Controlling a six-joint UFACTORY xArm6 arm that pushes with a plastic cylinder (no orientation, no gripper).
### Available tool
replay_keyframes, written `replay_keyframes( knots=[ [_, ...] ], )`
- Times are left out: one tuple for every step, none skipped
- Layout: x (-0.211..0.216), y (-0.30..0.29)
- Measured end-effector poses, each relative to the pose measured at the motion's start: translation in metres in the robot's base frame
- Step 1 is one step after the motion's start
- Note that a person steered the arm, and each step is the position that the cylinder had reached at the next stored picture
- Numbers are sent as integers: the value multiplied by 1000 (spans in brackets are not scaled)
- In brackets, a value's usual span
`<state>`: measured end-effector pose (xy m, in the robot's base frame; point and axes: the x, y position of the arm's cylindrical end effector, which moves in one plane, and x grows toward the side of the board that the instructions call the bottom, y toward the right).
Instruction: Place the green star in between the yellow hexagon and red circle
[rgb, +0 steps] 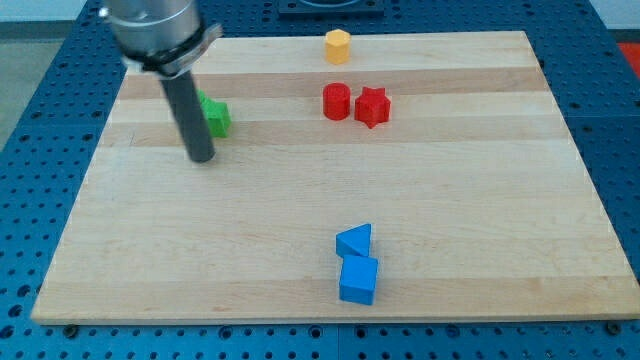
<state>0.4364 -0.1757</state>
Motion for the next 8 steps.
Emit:
replay_keyframes(
  knots=[
    [5,-26],
    [-12,-26],
    [-35,-14],
    [-56,0],
    [-65,29],
    [-78,54],
    [-95,59],
    [-100,52]
  ],
)
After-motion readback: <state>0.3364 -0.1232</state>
